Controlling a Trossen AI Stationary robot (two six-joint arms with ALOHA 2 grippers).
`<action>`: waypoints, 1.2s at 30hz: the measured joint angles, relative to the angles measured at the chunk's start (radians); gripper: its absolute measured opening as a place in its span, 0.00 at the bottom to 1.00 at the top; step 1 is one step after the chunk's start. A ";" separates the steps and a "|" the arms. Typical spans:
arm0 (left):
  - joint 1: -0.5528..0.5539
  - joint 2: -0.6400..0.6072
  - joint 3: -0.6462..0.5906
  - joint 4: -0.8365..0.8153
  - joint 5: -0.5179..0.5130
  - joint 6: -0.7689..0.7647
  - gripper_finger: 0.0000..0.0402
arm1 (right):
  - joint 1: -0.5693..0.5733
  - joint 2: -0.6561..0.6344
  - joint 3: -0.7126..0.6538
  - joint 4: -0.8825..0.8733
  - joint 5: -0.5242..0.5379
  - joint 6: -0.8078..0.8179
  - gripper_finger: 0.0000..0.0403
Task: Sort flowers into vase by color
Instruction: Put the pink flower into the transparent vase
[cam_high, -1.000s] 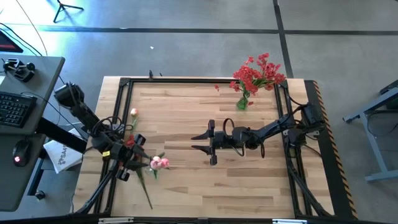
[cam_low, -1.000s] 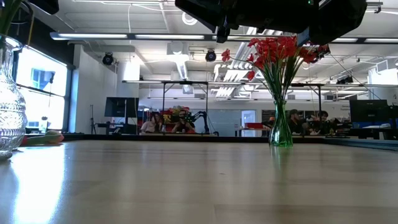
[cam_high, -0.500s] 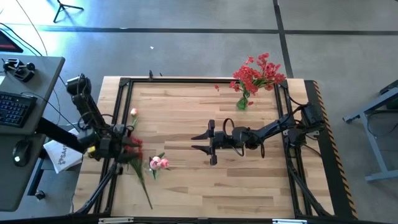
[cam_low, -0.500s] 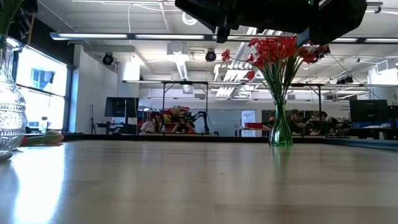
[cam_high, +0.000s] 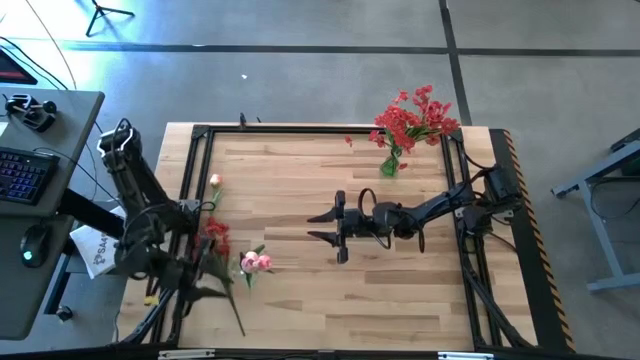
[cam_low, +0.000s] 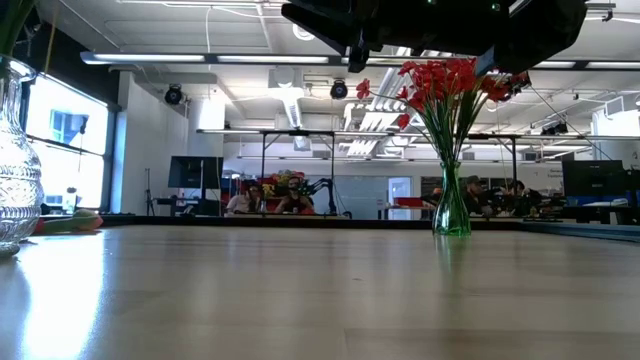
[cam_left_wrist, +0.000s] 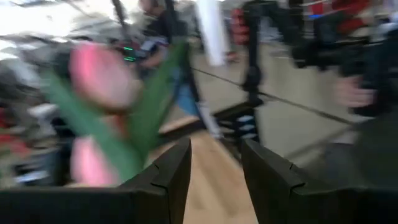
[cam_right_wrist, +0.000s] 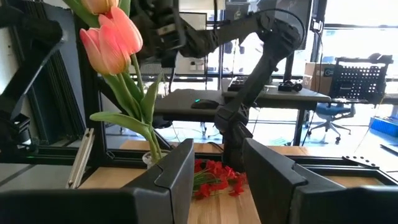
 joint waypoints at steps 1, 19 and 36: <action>0.010 0.016 0.014 -0.016 0.028 -0.025 0.33 | 0.000 0.000 0.000 0.000 0.000 0.000 0.33; 0.081 0.142 0.159 -0.028 -0.196 -0.026 0.33 | 0.000 0.000 0.000 -0.036 -0.003 -0.001 0.33; 0.103 0.284 0.220 0.059 -0.197 0.036 0.33 | 0.000 0.000 0.000 -0.042 -0.002 0.007 0.33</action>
